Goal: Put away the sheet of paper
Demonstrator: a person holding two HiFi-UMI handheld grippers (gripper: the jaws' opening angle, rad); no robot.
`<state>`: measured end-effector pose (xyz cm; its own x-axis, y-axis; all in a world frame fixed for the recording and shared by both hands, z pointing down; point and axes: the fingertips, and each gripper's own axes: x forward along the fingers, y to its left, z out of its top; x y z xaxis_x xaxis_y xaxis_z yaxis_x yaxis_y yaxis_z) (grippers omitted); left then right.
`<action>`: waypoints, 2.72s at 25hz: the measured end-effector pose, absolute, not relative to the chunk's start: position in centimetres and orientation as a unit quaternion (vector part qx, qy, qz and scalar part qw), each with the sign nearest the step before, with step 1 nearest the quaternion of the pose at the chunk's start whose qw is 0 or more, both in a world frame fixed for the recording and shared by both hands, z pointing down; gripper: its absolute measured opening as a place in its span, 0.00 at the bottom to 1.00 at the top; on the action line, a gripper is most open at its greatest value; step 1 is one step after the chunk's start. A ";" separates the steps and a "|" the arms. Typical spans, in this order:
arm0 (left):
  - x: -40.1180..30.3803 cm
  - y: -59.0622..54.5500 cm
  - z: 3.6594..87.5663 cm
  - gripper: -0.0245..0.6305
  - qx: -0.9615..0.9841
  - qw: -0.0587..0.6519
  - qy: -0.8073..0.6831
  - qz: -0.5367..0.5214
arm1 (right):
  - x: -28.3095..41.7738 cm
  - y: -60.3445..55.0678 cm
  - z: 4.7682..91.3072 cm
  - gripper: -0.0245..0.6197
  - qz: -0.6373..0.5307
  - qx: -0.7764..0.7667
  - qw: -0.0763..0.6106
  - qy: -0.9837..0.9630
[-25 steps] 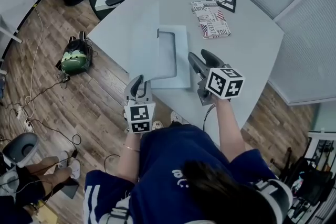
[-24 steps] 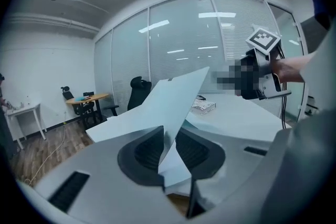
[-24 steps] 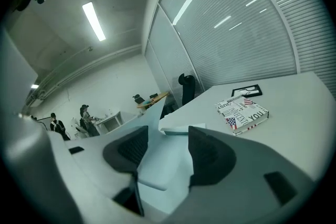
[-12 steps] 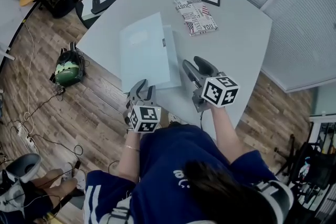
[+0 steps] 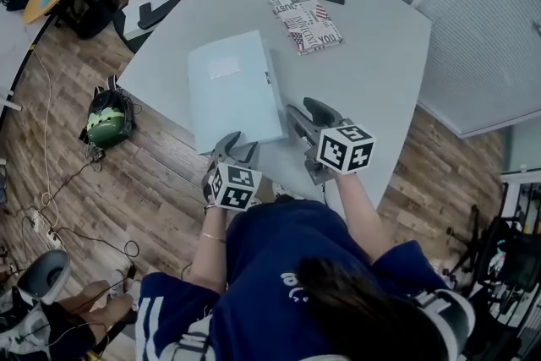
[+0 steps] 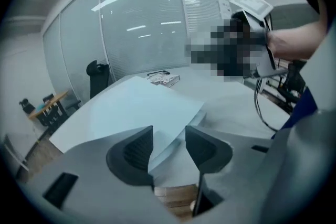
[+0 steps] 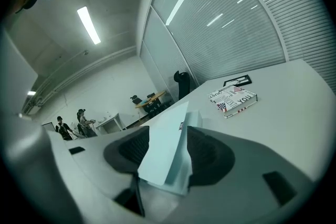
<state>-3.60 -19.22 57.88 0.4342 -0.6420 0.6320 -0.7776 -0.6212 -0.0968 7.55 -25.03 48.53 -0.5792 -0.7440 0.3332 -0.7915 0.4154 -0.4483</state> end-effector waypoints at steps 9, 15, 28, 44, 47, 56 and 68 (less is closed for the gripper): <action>-3.6 -19.9 56.2 0.32 0.848 0.281 -0.411 0.182 | 6.8 -24.7 48.8 0.40 0.273 0.446 0.055 -0.851; -4.8 -21.0 54.2 0.32 0.828 0.313 -0.453 0.103 | 5.6 -24.0 48.2 0.40 0.243 0.435 0.066 -0.864; -6.2 -20.4 48.6 0.31 0.833 0.239 -0.498 0.026 | 4.1 -22.0 46.4 0.40 0.204 0.426 0.050 -0.880; -8.0 -17.8 45.6 0.05 0.821 0.146 -0.551 0.041 | 2.8 -19.5 46.1 0.05 0.143 0.449 0.095 -0.877; -8.4 -17.4 45.7 0.05 0.821 0.147 -0.550 0.041 | 2.7 -19.4 46.0 0.05 0.138 0.456 0.093 -0.874; -8.9 -16.3 45.7 0.04 0.819 0.138 -0.554 0.054 | 2.2 -18.3 46.1 0.05 0.124 0.460 0.099 -0.874; -9.2 -15.7 46.2 0.04 0.815 0.134 -0.560 0.060 | 2.4 -18.1 46.5 0.05 0.119 0.468 0.105 -0.869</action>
